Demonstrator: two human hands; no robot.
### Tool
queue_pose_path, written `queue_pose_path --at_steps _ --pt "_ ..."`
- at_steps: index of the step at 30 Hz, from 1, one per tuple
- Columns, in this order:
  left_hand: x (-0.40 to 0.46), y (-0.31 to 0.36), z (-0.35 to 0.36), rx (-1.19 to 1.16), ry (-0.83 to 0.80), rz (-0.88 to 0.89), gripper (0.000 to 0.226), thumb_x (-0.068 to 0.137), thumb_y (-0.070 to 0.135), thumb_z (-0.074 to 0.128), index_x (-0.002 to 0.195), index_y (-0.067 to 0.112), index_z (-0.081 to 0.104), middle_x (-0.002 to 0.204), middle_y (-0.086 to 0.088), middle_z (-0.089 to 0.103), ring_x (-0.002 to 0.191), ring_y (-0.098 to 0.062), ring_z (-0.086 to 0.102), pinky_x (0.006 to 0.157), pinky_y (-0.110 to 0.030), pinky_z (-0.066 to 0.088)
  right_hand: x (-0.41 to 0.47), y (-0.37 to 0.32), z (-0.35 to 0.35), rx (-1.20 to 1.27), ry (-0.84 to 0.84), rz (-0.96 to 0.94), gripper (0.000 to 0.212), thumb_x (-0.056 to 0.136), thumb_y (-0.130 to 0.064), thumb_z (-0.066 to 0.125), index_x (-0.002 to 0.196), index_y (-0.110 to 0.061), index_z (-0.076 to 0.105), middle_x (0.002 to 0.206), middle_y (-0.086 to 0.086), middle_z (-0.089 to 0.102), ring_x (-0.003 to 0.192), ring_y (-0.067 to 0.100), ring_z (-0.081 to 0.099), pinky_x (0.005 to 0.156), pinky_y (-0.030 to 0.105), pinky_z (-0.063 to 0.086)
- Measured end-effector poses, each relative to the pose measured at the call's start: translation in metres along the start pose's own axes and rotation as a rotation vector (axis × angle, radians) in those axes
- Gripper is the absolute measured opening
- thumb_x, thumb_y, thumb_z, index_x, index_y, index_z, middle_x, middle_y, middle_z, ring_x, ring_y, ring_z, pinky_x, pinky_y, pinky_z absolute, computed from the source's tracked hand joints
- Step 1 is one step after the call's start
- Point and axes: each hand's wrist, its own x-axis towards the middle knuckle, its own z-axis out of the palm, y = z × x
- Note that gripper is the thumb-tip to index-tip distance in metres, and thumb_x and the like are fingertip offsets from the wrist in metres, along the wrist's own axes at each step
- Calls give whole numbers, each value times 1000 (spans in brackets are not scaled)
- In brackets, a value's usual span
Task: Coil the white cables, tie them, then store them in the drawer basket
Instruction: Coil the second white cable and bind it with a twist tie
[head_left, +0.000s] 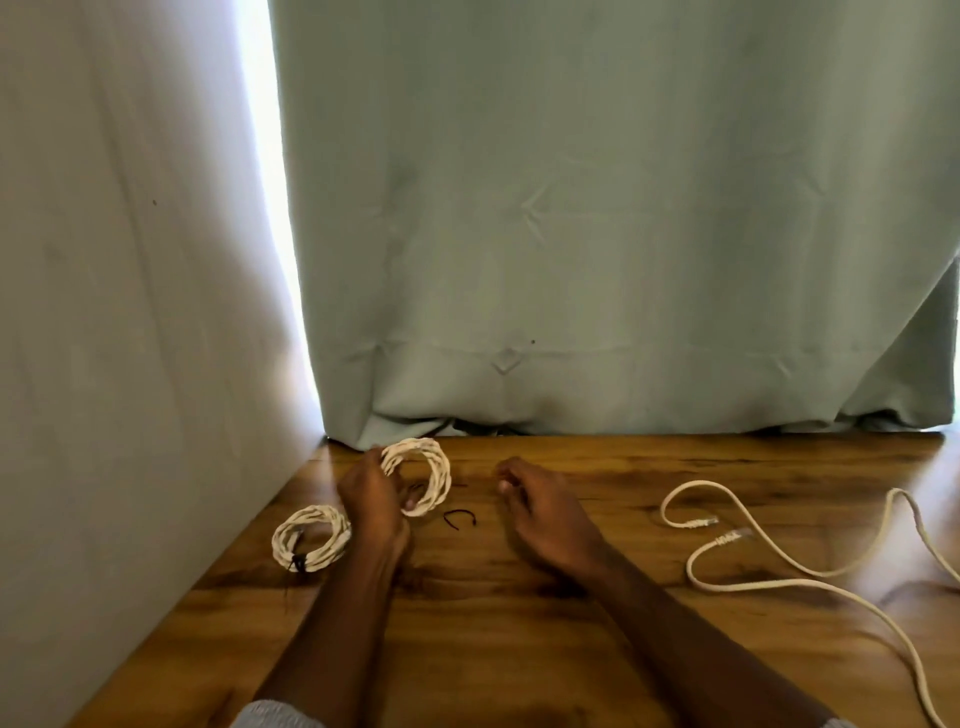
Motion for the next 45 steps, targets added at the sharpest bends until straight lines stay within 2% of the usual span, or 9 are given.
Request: queue_pose_path --at_steps 6,14,19,22,28,33,38,43,45 --pt "17 -4 -4 69 113 95 33 97 23 50 69 5 57 51 -10 45 39 -19 39 41 -26 34 18 0 25 -82 -167 66 20 100 -25 53 112 -26 69 112 -6 66 107 13 56 93 34 51" --pt "33 4 -7 -99 148 85 30 93 17 46 64 8 50 48 -4 36 37 -16 33 41 -23 32 52 -26 65 -173 -215 53 26 101 -30 51 119 -35 68 127 -11 67 120 15 54 103 44 43" --pt "41 3 -7 -69 150 105 26 90 16 46 68 4 54 49 -6 38 38 -17 36 41 -24 34 65 -34 85 -207 -255 94 25 99 -44 53 109 -34 73 112 -12 72 104 14 63 98 44 46" --pt "39 1 -5 -65 115 100 25 90 16 49 71 2 57 47 -5 38 37 -17 36 42 -25 34 67 -33 87 -143 -122 164 17 96 -31 63 105 -25 77 104 -9 75 92 9 66 88 35 54" --pt "19 4 7 -167 -86 -36 27 91 15 48 65 13 44 40 2 25 32 -11 21 39 -17 24 59 -7 39 156 224 308 22 86 2 67 92 -16 79 90 -4 75 83 7 68 81 23 55" --pt "-22 -18 36 180 -388 -161 15 88 21 57 85 14 70 60 -8 58 43 -17 51 39 -17 30 30 26 -28 193 359 329 11 80 -1 79 85 -11 79 70 -10 69 61 -12 63 66 7 47" --pt "-74 -41 71 381 -626 -250 11 94 17 53 93 14 64 51 1 46 38 -10 33 41 -15 22 2 50 -65 196 400 359 16 76 -8 84 84 -20 78 71 -10 74 67 1 70 70 25 58" --pt "-95 -63 100 465 -679 -305 15 93 18 51 80 16 58 47 2 33 37 -9 23 42 -17 21 -8 50 -83 373 441 315 13 79 -1 81 85 -12 79 75 0 77 72 17 75 71 29 59" --pt "-96 -69 107 460 -695 -332 13 93 22 55 83 15 60 48 3 31 37 -10 21 43 -18 21 -9 48 -86 404 452 278 15 78 0 81 85 -13 79 77 -1 77 73 15 75 69 23 58"
